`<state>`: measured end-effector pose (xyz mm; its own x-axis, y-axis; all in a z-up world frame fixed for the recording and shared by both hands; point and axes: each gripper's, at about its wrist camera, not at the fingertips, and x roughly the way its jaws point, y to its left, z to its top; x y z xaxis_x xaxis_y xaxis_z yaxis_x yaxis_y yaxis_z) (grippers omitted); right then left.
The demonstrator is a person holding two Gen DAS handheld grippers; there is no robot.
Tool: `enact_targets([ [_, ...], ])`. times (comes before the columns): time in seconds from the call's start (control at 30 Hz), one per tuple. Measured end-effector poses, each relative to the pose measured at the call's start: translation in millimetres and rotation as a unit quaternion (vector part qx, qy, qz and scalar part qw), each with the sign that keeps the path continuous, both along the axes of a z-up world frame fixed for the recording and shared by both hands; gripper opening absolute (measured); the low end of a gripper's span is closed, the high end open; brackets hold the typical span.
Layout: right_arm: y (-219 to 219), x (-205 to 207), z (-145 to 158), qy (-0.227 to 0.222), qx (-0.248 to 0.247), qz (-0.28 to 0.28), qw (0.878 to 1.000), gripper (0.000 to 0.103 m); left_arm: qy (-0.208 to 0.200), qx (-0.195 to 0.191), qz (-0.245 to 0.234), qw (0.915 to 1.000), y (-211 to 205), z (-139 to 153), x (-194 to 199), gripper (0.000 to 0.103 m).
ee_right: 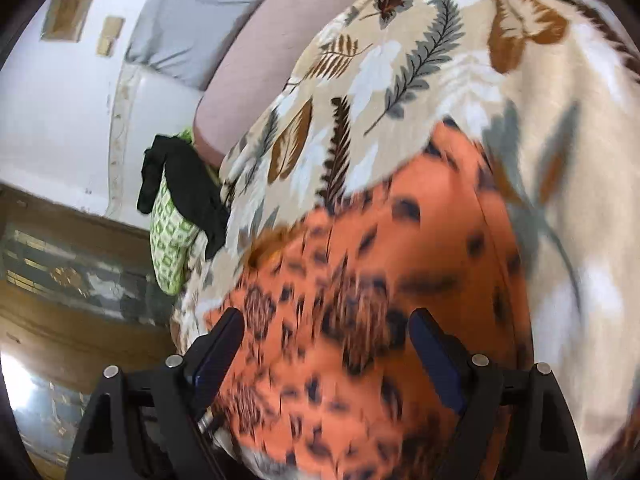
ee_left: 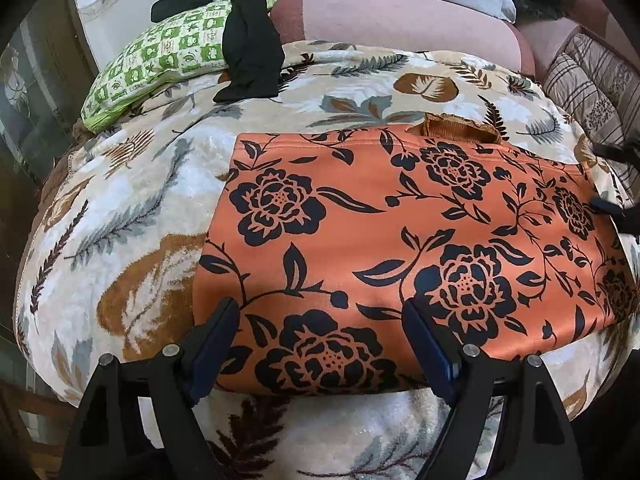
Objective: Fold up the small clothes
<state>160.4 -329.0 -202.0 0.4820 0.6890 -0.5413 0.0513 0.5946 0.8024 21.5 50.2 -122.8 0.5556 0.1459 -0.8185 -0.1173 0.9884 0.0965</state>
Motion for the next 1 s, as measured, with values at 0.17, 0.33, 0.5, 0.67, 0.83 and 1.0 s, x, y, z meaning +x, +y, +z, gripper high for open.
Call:
enact_targets([
  [0.17,-32.7,49.3,-23.7,0.012,0.036,-0.056,0.998,0.087,0.007,0.002,0.004,1.0000,3.4,-1.1,4.5,0.083],
  [0.33,-34.6,33.2,-1.1,-0.019,0.006,-0.064,0.998,0.087,0.002,-0.002,0.007,1.0000,3.9,2.0,7.9,0.083],
  [0.5,-20.0,-36.5,23.9,-0.053,-0.007,-0.024,0.998,0.087,-0.007,-0.010,-0.002,0.9999,-2.3,7.3,1.9,0.083],
  [0.67,8.5,-104.9,16.9,-0.046,0.037,0.008,0.998,0.087,-0.025,-0.020,-0.010,0.9994,-7.9,19.3,-10.2,0.083],
  [0.83,25.3,-130.8,-26.8,0.012,0.036,-0.008,0.999,0.087,-0.035,-0.022,-0.013,0.9991,-6.5,27.9,-19.9,0.083],
  [1.0,30.7,-142.8,0.4,-0.031,0.036,0.005,0.999,0.087,-0.041,-0.036,0.003,0.9985,2.1,30.7,-24.6,0.083],
])
